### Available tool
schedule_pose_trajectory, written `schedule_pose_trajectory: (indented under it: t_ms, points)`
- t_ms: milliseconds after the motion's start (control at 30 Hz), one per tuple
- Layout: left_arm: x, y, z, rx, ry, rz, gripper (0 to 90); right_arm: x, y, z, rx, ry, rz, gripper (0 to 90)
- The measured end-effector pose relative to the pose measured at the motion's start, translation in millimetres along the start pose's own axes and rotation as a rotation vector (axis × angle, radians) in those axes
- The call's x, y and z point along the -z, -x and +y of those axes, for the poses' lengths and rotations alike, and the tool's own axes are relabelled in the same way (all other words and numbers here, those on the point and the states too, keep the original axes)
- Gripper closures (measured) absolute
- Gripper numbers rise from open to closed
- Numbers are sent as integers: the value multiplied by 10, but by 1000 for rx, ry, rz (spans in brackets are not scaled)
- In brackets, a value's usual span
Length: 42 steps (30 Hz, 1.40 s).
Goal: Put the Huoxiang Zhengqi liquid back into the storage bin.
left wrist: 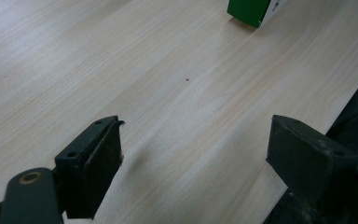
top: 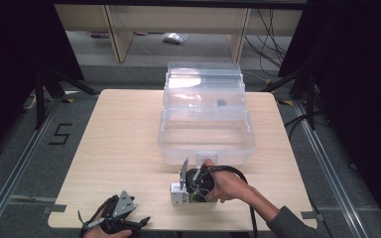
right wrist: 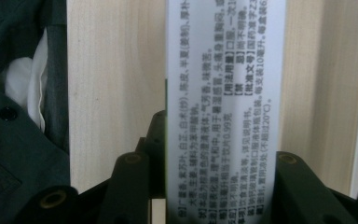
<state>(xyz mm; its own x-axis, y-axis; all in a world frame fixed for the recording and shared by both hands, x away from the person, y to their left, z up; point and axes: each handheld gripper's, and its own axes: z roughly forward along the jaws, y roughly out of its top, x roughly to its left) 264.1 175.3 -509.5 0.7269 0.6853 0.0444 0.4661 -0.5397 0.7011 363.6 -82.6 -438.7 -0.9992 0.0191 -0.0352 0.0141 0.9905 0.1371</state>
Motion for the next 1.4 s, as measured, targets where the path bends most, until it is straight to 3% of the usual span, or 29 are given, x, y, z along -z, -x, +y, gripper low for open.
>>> schedule_pose_trajectory:
  t_ms: [100, 167, 200, 300, 333, 400, 467, 500, 533, 633, 667, 700, 767, 800, 833, 967, 1000, 1067, 1100, 1200, 1233, 1267, 1300, 1400]
  points:
    - [1, -2, 0, 2, 0, 1, 173, 33, 10, -11, 1, -8, -7, 649]
    - [-3, -1, -2, 1, 7, -1, 173, 45, 41, -16, 47, 9, -10, 650]
    - [-3, -1, -2, 2, 6, -2, 173, 67, 15, -24, -2, -3, 1, 649]
    - [-4, -1, -3, 2, 6, -1, 173, 93, 27, -40, 11, 1, 2, 650]
    - [-3, -1, -2, 2, 6, -2, 173, 145, 24, -60, -4, -2, 10, 650]
    - [1, -1, -1, 1, 1, 1, 173, 181, 51, -81, 22, 16, 4, 650]
    - [0, -2, -2, 2, 0, 0, 173, 213, 44, -97, 1, 13, 10, 650]
    - [-1, -3, -2, 2, 0, 1, 173, 238, 68, -116, 26, 23, 6, 650]
    - [-1, -2, -2, 2, 0, 1, 173, 305, 63, -144, -3, 28, 16, 650]
    - [-2, -4, -1, 1, -3, -3, 173, 386, 108, -208, 19, 38, 0, 650]
    - [-3, -3, -2, 2, 0, 1, 173, 424, 98, -224, -9, 26, 0, 650]
    - [-1, -1, -1, 1, -1, 1, 173, 431, 132, -250, 17, 52, -2, 650]
    - [-2, -1, -2, 1, 0, 1, 173, 456, 146, -274, 17, 54, -4, 650]
    - [-8, 0, -5, 10, 3, 2, 173, 517, 151, -320, -20, 53, -4, 650]
    - [-16, 0, -9, 21, 1, 4, 173, 532, 187, -352, 1, 69, -5, 650]
    - [-15, -1, -6, 18, 1, 3, 173, 658, 231, -462, -57, 62, -7, 650]
    - [-14, 0, -6, 17, 0, 4, 173, 682, 270, -489, -30, 61, -9, 650]
    - [-15, 0, -7, 19, 0, 5, 173, 748, 272, -542, -93, 57, -9, 650]
    - [-16, 1, -8, 20, 2, 5, 173, 763, 320, -567, -61, 70, -10, 650]
    - [-18, 0, -8, 20, -1, 5, 173, 834, 374, -648, -89, 54, -14, 650]
    - [-19, 2, -8, 21, 0, 5, 173, 855, 409, -677, -77, 52, -26, 650]
    - [-8, -4, -5, 4, -8, 5, 173, 881, 407, -703, -120, 40, -29, 650]
    - [-8, -4, -5, 4, -8, 5, 173, 881, 407, -703, -120, 40, -29, 650]
    - [-22, 3, -11, 26, -2, 1, 173, 944, 441, -753, -132, 35, -25, 650]
